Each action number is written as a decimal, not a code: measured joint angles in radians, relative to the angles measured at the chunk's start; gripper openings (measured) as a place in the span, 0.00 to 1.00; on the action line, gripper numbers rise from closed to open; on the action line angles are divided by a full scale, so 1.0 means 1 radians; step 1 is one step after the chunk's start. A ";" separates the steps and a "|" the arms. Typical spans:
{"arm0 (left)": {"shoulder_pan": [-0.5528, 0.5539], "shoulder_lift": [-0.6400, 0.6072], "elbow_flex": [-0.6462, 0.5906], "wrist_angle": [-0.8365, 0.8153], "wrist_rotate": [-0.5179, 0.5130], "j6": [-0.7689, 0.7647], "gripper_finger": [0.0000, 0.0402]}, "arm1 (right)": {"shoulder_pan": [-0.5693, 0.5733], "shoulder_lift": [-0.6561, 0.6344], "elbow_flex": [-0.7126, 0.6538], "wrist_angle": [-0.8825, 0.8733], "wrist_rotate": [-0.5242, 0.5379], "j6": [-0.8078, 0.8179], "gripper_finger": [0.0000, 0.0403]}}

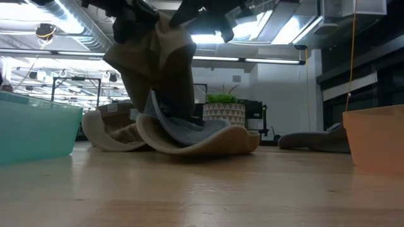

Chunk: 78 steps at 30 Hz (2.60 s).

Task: Pick & Place hat
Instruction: Put the top right brown cap into the orange bin

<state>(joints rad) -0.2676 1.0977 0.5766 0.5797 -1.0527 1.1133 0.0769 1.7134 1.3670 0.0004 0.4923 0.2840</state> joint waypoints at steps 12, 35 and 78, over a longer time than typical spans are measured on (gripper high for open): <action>0.000 0.000 0.000 0.000 0.000 -0.004 0.04 | 0.000 0.000 0.000 -0.028 0.001 -0.005 0.10; -0.001 0.000 0.000 -0.008 -0.031 -0.030 0.09 | -0.002 -0.005 0.000 -0.051 0.012 -0.090 0.01; -0.233 -0.180 0.000 0.037 -0.121 -0.352 0.58 | 0.318 -0.540 0.000 -0.521 0.088 0.130 0.01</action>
<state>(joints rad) -0.5011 0.9173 0.5762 0.6171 -1.1740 0.7616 0.3944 1.1734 1.3674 -0.5209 0.5807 0.4138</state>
